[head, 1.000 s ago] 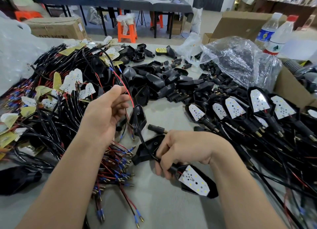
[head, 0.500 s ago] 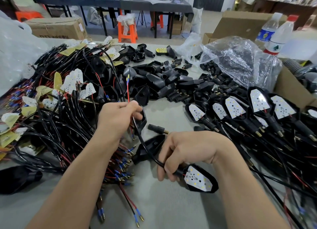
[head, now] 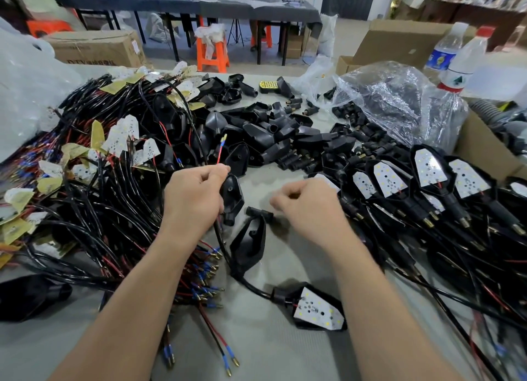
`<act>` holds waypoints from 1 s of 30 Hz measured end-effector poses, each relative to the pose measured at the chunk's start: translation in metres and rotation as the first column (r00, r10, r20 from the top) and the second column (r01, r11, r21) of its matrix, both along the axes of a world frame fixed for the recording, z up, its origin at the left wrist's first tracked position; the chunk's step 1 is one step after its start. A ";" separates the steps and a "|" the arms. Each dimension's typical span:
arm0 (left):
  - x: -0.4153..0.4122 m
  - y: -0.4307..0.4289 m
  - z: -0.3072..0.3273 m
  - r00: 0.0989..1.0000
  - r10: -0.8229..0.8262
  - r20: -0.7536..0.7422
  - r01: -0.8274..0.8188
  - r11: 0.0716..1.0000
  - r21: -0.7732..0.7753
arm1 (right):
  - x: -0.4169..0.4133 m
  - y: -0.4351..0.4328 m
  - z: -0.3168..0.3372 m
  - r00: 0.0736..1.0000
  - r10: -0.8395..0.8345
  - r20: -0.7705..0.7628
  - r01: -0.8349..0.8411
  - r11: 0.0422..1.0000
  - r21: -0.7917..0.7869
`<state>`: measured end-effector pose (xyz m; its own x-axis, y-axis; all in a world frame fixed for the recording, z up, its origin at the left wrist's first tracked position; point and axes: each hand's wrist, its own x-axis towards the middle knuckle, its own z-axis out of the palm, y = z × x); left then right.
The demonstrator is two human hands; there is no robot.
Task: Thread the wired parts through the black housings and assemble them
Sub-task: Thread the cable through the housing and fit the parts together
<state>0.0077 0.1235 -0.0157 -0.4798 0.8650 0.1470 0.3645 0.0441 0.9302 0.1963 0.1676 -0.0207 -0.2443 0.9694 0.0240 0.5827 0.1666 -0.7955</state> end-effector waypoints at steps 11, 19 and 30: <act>0.005 -0.005 0.001 0.981 0.054 -0.184 -0.044 0.997 0.062 | -0.010 -0.005 -0.001 1.000 -0.013 -0.022 0.013 1.000 0.006; 0.015 -0.006 0.001 0.947 0.110 -0.301 -0.096 0.994 0.060 | -0.004 -0.004 0.010 0.818 -0.144 -0.556 0.036 0.979 -0.201; 0.016 -0.007 -0.004 0.879 0.064 -0.473 -0.005 0.992 0.124 | 0.000 0.002 0.014 0.524 -0.347 -0.778 -0.011 0.910 -0.413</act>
<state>0.0235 0.1162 -0.0195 -0.3558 0.8120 0.4627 0.7643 -0.0322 0.6441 0.1965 0.1697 -0.0065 -0.1186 0.9727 -0.1994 -0.3738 -0.2297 -0.8986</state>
